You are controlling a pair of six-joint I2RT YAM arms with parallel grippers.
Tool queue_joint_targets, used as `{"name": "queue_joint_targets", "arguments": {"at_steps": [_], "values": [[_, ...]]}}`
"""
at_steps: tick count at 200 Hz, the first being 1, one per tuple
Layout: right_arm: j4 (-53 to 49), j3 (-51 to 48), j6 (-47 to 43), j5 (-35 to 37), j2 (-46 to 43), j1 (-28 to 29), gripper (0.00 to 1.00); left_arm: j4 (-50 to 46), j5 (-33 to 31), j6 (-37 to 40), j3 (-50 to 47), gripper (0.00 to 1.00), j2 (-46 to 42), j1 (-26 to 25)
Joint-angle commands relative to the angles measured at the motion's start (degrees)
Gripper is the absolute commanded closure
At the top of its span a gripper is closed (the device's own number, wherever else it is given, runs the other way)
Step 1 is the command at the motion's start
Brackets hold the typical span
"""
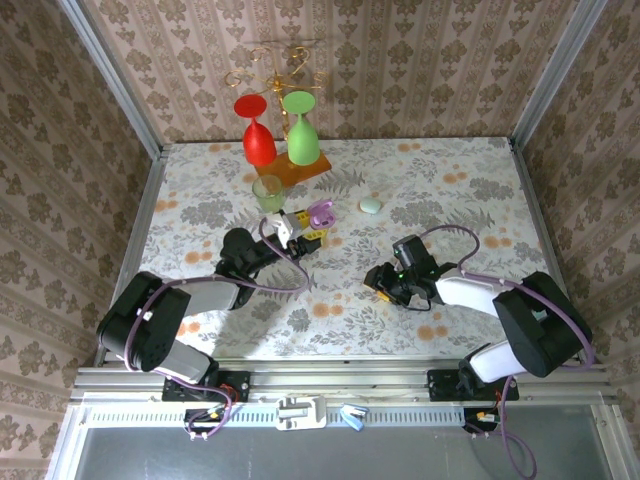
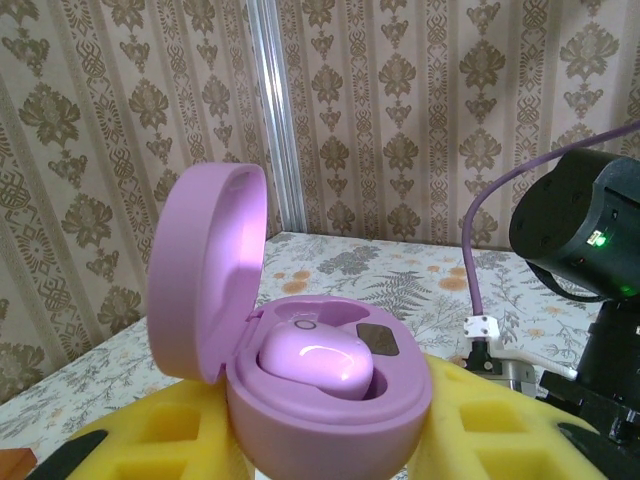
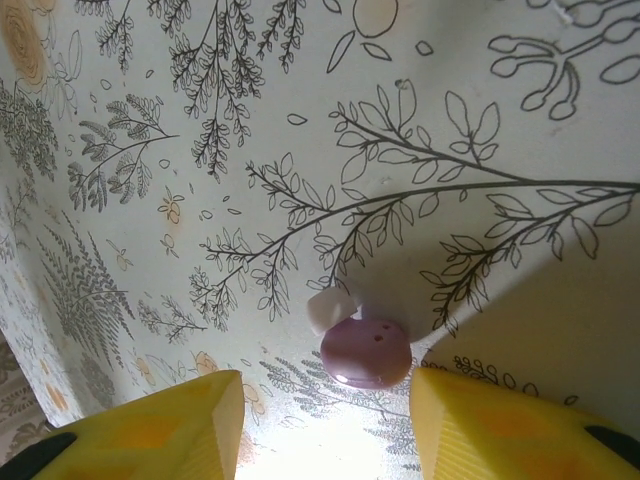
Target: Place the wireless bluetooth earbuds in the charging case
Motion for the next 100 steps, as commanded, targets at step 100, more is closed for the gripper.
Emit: {"name": "queue_joint_targets", "arguments": {"at_steps": [100], "values": [[1.69, 9.13, -4.89, 0.23, 7.79, -0.13, 0.62, 2.41, 0.29, -0.38, -1.34, 0.74, -2.14, 0.56]]}}
